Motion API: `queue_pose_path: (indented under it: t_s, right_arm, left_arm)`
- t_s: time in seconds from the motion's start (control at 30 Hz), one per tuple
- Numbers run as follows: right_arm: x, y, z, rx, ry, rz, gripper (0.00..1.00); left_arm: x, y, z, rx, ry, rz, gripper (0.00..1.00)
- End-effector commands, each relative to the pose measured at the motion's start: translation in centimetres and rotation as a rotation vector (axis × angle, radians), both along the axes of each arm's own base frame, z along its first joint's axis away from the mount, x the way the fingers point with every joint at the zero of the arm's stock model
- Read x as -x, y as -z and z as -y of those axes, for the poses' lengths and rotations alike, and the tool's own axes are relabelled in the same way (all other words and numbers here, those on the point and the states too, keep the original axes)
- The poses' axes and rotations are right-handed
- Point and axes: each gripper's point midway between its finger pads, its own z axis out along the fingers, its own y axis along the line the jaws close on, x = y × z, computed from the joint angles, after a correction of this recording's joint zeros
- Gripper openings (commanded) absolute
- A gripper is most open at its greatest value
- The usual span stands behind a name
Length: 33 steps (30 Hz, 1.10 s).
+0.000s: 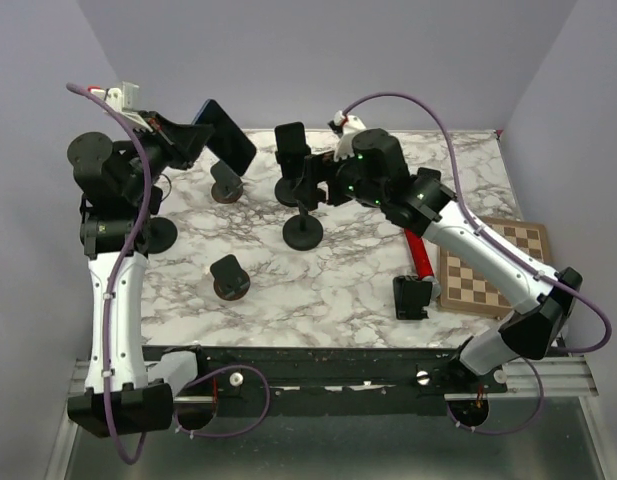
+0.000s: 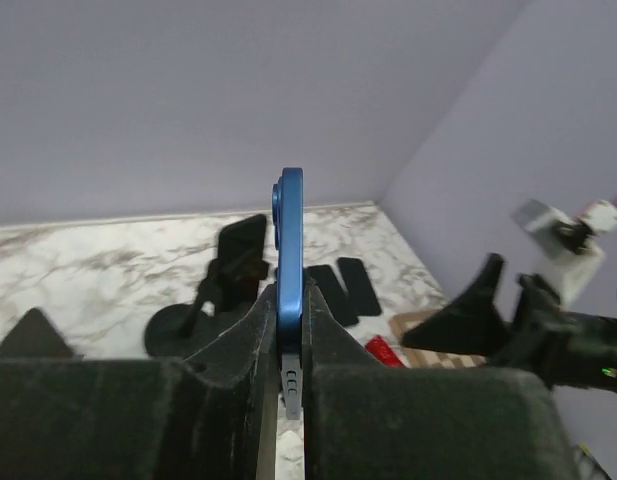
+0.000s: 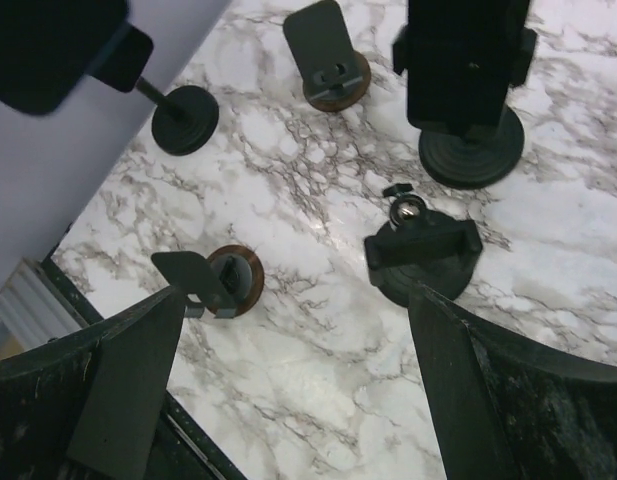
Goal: Remove the phone from the phone stand
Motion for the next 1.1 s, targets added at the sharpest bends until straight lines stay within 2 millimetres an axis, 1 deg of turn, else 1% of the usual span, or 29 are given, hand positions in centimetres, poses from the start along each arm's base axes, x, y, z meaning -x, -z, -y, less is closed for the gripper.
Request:
queue_pose_path:
  t_s: [0.0,0.03,0.1,0.17,0.2,0.3,0.4,0.47,0.53,0.67,0.8,0.87,0.93,1.03,1.07]
  right_arm:
    - [1.9,-3.5,-4.1,-0.024,-0.026,0.134,1.00]
    - [2.6,-4.1,-5.0,-0.044,-0.057,0.150,1.00]
    - [4.3,-5.4,-6.6,-0.068,-0.122,0.196,1.00]
    - [5.6,-6.4,-7.5,-0.085,-0.162,0.245,1.00]
    - [5.7,-6.6,-7.6,-0.091,-0.159,0.249,1.00]
    - [4.4,-6.3,-6.9,-0.060,-0.074,0.240,1.00]
    - [3.2,-5.5,-6.8,-0.012,-0.022,0.243,1.00]
    - [2.4,-5.4,-6.6,0.007,0.026,0.246,1.00]
    - [1.6,-5.4,-6.1,0.035,0.072,0.250,1.00]
    - [0.2,-4.2,-4.7,0.157,0.155,0.249,1.00]
    - [0.1,-3.9,-3.7,0.222,0.163,0.271,1.00]
    - [0.2,-4.1,-3.8,0.232,0.136,0.279,1.00]
    - [0.5,-4.4,-4.3,0.230,0.101,0.287,1.00]
    - [0.9,-5.0,-6.0,0.202,0.024,0.293,1.00]
    - [0.7,-5.0,-6.3,0.203,0.019,0.295,1.00]
  left_arm:
    - [4.1,-1.4,6.3,0.048,0.256,0.078,0.00]
    - [5.0,-1.3,7.4,0.049,0.294,0.083,0.00]
    - [6.2,-1.4,9.0,0.045,0.346,0.125,0.00]
    - [6.7,-0.9,9.6,0.047,0.369,0.117,0.00]
    - [6.7,-0.4,9.7,0.047,0.371,0.104,0.00]
    - [6.4,1.2,10.1,0.059,0.380,0.053,0.00]
    - [6.0,2.2,10.6,0.087,0.411,-0.009,0.00]
    - [5.9,2.3,10.8,0.100,0.430,-0.028,0.00]
    - [5.8,2.6,10.6,0.093,0.413,-0.037,0.00]
    - [5.5,2.8,10.0,0.065,0.362,-0.046,0.00]
    - [5.2,3.0,9.6,0.049,0.335,-0.052,0.00]
    - [5.2,3.0,9.6,0.051,0.337,-0.051,0.00]
    - [5.3,3.0,9.8,0.053,0.353,-0.049,0.00]
    - [5.5,2.9,10.0,0.051,0.372,-0.040,0.00]
    - [5.7,2.7,10.2,0.050,0.391,-0.031,0.00]
